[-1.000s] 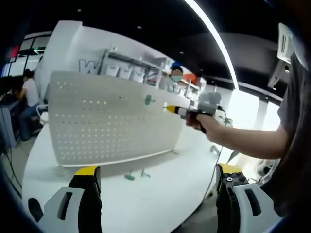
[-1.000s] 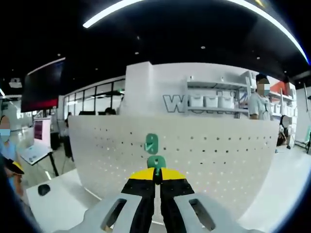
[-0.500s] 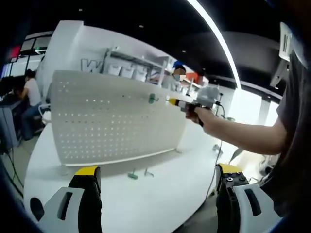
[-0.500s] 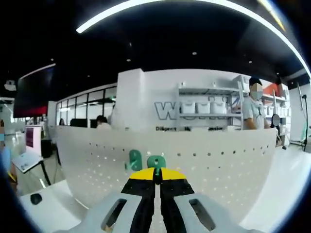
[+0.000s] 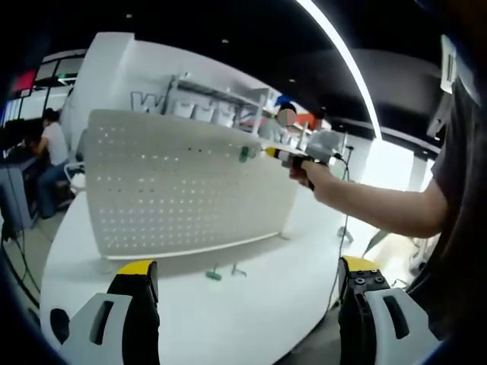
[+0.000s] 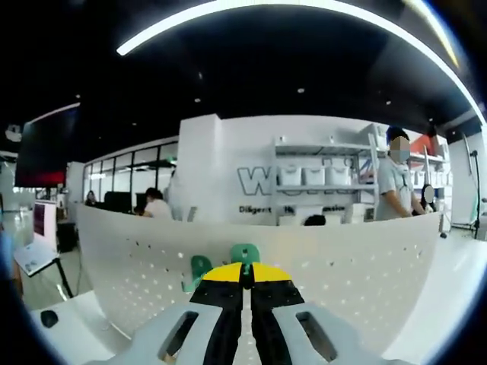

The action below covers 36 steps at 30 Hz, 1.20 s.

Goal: Insert the hook assembly into the mounting plate slot until the hook locks in place.

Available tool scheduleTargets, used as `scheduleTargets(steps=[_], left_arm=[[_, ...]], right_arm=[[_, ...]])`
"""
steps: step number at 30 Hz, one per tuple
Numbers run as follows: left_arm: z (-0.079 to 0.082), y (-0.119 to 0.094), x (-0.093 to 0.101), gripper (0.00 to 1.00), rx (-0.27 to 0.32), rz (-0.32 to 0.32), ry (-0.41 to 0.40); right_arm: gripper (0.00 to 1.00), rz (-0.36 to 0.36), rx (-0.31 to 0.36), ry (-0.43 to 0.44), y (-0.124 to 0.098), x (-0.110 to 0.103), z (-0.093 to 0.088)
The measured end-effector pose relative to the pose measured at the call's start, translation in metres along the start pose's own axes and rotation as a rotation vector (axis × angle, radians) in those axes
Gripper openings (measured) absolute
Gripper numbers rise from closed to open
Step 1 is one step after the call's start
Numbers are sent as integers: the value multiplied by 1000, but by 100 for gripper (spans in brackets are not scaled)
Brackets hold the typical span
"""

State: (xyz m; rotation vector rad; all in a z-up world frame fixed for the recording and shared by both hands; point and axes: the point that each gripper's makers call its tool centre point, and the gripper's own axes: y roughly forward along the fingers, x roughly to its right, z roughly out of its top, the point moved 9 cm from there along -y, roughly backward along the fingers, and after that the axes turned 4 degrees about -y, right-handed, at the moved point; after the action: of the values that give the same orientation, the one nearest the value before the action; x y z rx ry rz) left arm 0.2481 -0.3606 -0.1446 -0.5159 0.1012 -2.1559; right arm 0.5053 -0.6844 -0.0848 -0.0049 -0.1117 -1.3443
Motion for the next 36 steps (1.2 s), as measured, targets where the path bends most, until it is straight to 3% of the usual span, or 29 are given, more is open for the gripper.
scheduleTargets(steps=[13, 27, 32, 36], left_arm=[[1, -2, -6, 100, 6, 25, -3], [3, -8, -10, 100, 30, 48, -7], [0, -7, -11, 100, -2, 50, 4], [7, -9, -11, 100, 40, 52, -1]], right_arm=[[0, -55, 5, 20, 8, 4, -9], [0, -58, 2, -8, 9, 3, -9], [0, -46, 6, -19, 9, -4, -8], [0, -47, 2, -19, 7, -6, -8]])
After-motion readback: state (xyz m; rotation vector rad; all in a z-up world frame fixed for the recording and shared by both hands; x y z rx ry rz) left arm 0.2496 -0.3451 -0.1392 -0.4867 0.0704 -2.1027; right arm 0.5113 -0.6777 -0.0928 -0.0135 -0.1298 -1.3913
